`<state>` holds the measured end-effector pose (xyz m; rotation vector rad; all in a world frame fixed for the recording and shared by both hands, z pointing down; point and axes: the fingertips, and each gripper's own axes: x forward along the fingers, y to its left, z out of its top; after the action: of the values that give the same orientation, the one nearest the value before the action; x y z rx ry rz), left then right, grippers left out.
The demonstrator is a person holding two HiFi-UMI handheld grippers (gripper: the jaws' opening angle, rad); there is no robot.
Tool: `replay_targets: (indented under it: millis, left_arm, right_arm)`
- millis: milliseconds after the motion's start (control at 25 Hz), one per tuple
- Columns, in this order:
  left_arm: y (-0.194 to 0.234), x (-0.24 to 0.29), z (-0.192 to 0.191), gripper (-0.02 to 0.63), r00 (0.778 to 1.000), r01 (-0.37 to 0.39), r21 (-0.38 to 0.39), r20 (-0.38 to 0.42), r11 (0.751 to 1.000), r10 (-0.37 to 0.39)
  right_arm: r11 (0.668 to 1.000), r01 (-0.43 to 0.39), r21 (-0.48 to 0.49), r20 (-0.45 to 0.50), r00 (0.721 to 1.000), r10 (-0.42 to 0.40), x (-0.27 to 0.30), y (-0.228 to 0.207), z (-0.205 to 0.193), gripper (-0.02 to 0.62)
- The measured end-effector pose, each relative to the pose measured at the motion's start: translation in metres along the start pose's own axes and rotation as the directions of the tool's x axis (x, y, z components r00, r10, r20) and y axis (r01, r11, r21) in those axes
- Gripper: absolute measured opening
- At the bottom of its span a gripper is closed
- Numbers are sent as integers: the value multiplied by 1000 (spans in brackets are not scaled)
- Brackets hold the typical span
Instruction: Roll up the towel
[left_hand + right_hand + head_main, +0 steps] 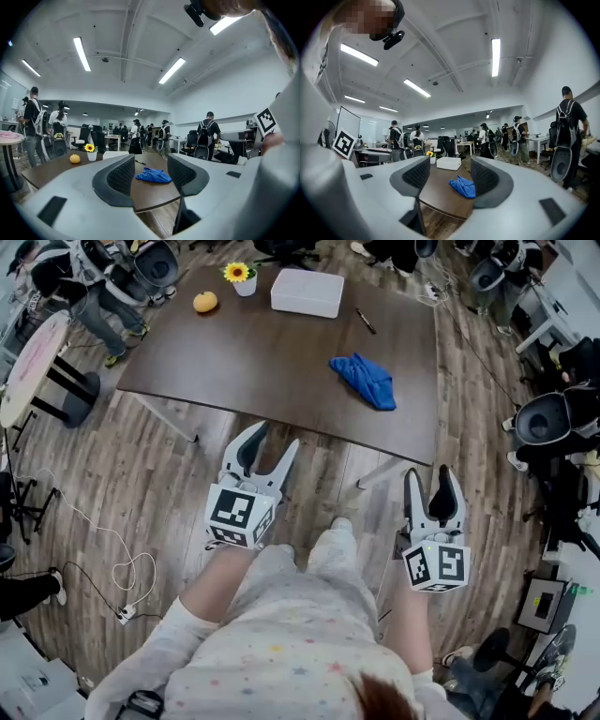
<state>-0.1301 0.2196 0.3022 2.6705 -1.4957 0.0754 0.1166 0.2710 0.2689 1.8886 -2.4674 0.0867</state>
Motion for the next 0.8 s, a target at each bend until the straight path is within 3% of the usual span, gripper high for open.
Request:
replay_targets:
  millis: [240,480,800]
  left_arm:
    - [-1,55,10,196,995,-102,43,8,994,101]
    - [-14,103,11,196,983,-186,21,7,982,186]
    - [-15,135,5,196,979,-203,13,-19,979,203]
  right_arm:
    - [994,-106,-31,-1,994,106,55,-49,11,253]
    - [982,-190,-26,-4,982,190,94,-104,16,253]
    - [973,-233,1,-29,972,233,135,-121,5,253]
